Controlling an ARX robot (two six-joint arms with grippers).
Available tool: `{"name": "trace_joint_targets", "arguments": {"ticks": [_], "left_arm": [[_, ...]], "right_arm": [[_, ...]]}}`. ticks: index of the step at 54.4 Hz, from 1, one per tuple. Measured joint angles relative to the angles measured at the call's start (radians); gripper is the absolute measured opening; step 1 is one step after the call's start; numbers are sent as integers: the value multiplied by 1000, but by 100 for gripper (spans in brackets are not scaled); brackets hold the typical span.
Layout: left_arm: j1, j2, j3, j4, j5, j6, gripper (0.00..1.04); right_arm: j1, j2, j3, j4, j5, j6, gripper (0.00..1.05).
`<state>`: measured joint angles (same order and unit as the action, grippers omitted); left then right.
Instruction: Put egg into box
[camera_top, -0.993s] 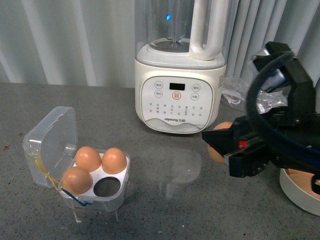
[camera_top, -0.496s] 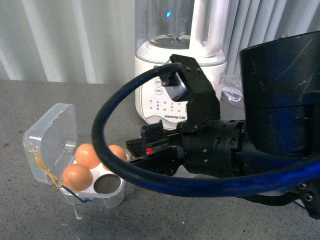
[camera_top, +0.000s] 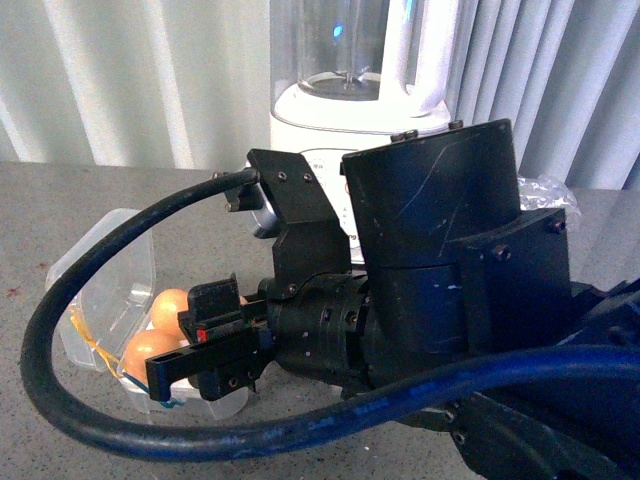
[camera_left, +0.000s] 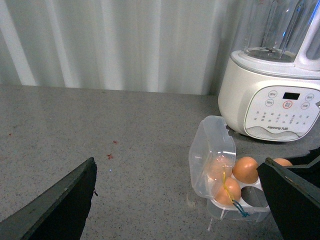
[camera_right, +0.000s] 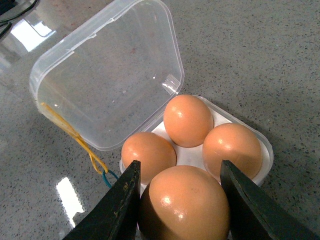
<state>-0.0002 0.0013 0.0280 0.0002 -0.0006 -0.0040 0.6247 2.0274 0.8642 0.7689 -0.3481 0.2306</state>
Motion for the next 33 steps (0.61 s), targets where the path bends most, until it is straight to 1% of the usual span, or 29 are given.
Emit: {"name": "trace_joint_targets", "arguments": {"ticks": [13, 18, 23, 27, 30, 32, 33], "left_arm": [[0, 0, 0, 0, 0, 0, 98], [0, 0, 0, 0, 0, 0, 98], [0, 0, 0, 0, 0, 0, 98], [0, 0, 0, 0, 0, 0, 98], [0, 0, 0, 0, 0, 0, 98], [0, 0, 0, 0, 0, 0, 98], [0, 0, 0, 0, 0, 0, 98]], "right_arm": [[17, 58, 45, 13, 50, 23, 41], [19, 82, 67, 15, 88, 21, 41], [20, 89, 77, 11, 88, 23, 41], [20, 92, 75, 17, 81, 29, 54], [20, 92, 71, 24, 80, 32, 61], [19, 92, 66, 31, 78, 35, 68], [19, 92, 64, 33, 78, 36, 70]]}}
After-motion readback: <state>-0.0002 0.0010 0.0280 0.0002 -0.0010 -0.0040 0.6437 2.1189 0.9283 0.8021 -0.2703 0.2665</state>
